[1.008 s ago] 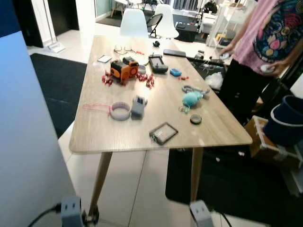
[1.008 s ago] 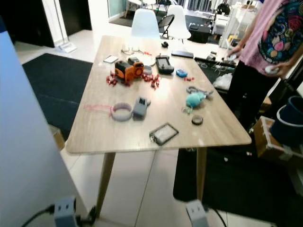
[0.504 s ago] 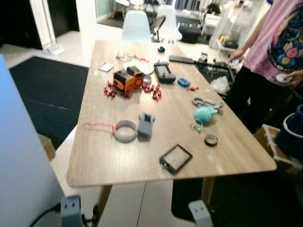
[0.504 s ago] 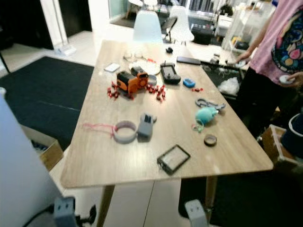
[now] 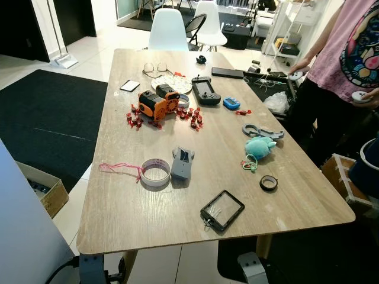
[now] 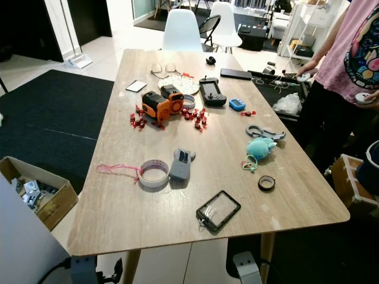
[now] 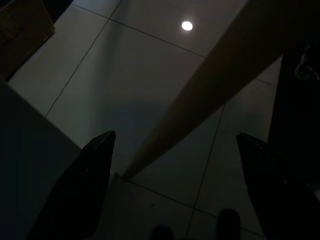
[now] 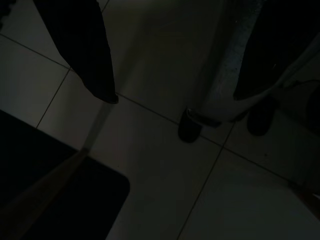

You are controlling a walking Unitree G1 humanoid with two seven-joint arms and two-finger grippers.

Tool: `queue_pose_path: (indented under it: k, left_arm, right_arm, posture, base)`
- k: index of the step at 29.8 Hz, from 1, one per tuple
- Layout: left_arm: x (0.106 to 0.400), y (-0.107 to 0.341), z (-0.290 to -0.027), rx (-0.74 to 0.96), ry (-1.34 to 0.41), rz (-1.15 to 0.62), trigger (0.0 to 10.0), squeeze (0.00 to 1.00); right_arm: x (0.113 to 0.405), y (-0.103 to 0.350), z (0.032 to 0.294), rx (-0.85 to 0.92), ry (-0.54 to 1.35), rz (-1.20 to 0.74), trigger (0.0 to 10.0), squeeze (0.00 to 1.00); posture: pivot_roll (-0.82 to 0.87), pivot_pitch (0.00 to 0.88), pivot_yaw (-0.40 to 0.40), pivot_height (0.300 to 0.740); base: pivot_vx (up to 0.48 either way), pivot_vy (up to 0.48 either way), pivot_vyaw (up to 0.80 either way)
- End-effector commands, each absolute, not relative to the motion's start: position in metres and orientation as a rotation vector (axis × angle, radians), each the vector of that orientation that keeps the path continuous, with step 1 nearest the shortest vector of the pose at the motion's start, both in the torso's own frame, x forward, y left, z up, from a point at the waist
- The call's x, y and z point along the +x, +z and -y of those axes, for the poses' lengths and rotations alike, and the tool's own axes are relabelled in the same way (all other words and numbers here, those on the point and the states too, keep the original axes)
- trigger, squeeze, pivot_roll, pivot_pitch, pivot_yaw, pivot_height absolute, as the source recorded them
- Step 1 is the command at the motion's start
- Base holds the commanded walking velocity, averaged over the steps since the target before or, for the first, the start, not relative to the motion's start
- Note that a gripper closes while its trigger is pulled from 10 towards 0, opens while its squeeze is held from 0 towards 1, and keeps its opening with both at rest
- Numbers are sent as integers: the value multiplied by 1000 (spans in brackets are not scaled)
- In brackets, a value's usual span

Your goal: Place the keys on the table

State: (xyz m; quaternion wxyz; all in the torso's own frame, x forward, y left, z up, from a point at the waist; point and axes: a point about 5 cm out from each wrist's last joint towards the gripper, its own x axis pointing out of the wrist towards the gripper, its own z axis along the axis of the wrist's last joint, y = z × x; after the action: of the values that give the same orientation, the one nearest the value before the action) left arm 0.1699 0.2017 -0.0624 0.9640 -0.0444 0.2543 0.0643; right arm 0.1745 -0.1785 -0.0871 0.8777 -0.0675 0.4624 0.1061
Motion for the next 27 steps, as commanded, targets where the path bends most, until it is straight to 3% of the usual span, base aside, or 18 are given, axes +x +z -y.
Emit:
queue_pose_path:
  k: [1, 9, 27]
  left_arm:
    - [171, -60, -198, -65, 101, -490, 10000, 0]
    - [173, -60, -194, -58, 79, -489, 10000, 0]
    - [175, -60, -193, -61, 74, -488, 10000, 0]
  right_arm:
    - [170, -89, 181, -141, 214, -980, 10000, 0]
    - [167, -90, 181, -140, 211, -985, 10000, 0]
    - [168, -90, 182, -145, 211, -983, 10000, 0]
  posture:
    - [90, 48, -80, 740]
    - [85, 40, -75, 740]
    - [85, 38, -75, 740]
  base:
    - [0, 0, 0]
    - [0, 0, 0]
    - [0, -344, 0]
